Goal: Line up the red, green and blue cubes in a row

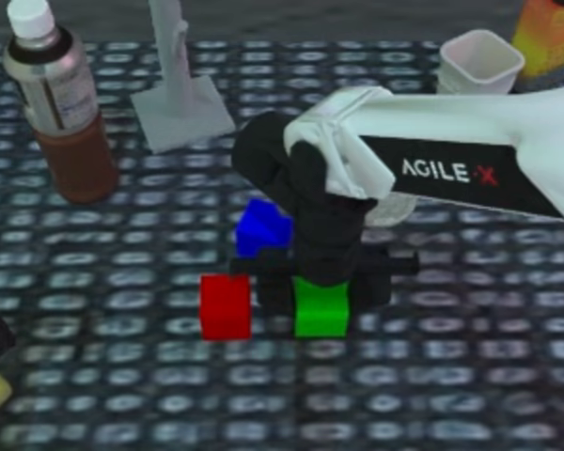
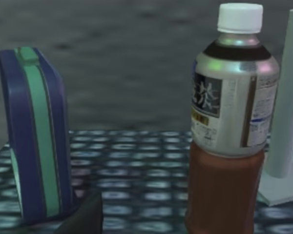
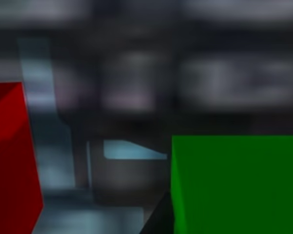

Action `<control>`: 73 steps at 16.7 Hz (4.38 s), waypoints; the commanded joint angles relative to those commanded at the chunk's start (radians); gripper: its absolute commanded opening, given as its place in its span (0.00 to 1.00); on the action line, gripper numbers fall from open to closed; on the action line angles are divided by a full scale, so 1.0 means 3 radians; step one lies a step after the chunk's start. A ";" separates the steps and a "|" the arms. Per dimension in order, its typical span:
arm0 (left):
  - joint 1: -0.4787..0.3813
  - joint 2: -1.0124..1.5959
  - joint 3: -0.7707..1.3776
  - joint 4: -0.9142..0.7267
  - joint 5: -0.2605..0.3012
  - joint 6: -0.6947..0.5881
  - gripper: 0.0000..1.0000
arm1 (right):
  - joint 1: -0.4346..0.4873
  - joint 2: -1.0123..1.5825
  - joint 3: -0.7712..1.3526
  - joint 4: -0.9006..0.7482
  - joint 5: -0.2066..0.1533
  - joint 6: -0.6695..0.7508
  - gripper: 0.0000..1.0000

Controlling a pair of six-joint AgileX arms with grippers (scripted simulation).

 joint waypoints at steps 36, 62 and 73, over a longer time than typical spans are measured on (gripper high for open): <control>-0.0044 0.0092 0.0097 -0.0093 0.0018 0.0005 1.00 | -0.0022 -0.0288 0.0531 -0.0746 0.0020 -0.0045 1.00; -0.1847 0.7512 0.6743 -0.4475 0.0147 -0.0500 1.00 | -0.2265 -0.6742 -0.5136 0.2632 0.0126 -0.2404 1.00; -0.1900 0.8063 0.7322 -0.4496 0.0023 -0.0653 1.00 | -0.2495 -0.7474 -0.5524 0.3277 -0.0017 -0.2563 1.00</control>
